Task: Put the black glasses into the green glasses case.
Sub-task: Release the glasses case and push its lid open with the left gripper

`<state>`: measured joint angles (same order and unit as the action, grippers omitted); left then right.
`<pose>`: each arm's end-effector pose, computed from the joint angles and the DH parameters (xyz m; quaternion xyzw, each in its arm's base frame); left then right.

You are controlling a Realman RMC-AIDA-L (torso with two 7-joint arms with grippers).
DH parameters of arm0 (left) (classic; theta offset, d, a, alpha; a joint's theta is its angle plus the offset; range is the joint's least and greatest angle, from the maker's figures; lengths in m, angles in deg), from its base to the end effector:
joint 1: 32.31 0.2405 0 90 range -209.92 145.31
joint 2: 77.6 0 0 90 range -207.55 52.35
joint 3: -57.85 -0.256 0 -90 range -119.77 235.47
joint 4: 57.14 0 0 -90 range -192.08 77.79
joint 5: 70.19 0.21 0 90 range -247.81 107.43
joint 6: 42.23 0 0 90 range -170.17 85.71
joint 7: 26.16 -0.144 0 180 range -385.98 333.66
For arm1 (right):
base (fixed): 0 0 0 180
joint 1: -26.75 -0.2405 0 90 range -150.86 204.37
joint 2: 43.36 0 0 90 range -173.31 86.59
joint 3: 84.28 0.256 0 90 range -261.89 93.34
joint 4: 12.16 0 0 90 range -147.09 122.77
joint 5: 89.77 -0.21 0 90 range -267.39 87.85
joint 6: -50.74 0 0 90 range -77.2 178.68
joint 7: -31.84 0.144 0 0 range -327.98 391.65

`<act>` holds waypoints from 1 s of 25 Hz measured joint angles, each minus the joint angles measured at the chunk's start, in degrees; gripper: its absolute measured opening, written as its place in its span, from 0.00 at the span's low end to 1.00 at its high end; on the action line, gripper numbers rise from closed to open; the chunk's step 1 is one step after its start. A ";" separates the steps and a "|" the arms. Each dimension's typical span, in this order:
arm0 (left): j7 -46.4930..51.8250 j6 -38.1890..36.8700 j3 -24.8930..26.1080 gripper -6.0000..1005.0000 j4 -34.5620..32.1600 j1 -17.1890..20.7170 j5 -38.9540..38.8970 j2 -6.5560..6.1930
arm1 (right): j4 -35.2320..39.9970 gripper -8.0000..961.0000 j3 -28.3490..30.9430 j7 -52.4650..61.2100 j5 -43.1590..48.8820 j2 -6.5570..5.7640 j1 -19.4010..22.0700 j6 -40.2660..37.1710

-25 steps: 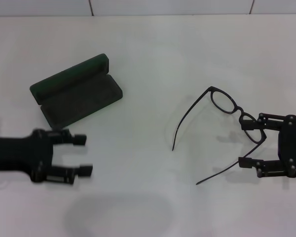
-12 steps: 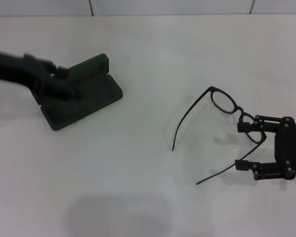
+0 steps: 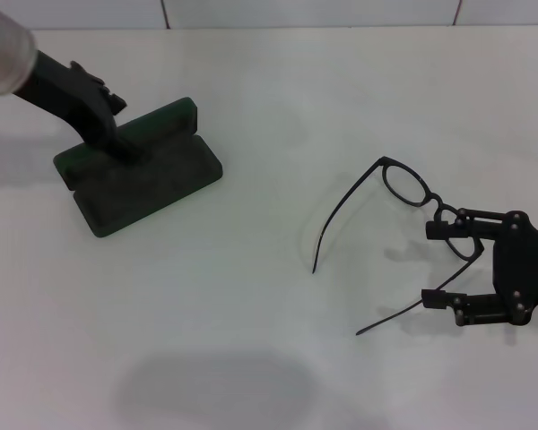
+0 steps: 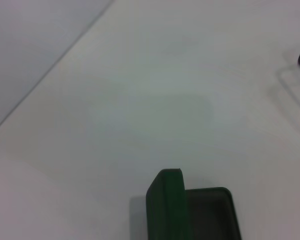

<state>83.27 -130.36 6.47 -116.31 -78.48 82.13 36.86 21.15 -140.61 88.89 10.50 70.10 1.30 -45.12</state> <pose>-0.2089 0.4121 0.0637 -0.9559 -0.1816 0.1437 0.1804 0.2695 0.2940 0.0041 -0.9628 0.0304 0.2539 0.0868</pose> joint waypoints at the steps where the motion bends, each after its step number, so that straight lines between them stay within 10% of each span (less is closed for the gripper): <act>1: 0.10 0.84 -0.80 0.77 0.37 -0.10 0.52 0.19 | 0.00 0.83 0.00 0.01 0.01 0.00 0.03 0.01; 21: -0.28 7.73 -2.13 0.73 4.73 -1.15 3.38 0.62 | -0.10 0.82 0.00 0.25 0.02 0.12 0.15 0.18; 25: -0.33 7.80 -2.55 0.54 4.73 -1.03 3.72 0.78 | -0.09 0.82 0.00 0.25 0.02 0.15 0.15 0.17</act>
<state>82.94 -122.56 3.92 -111.59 -79.50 85.86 37.64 21.05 -140.61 89.14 10.52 70.25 1.45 -44.94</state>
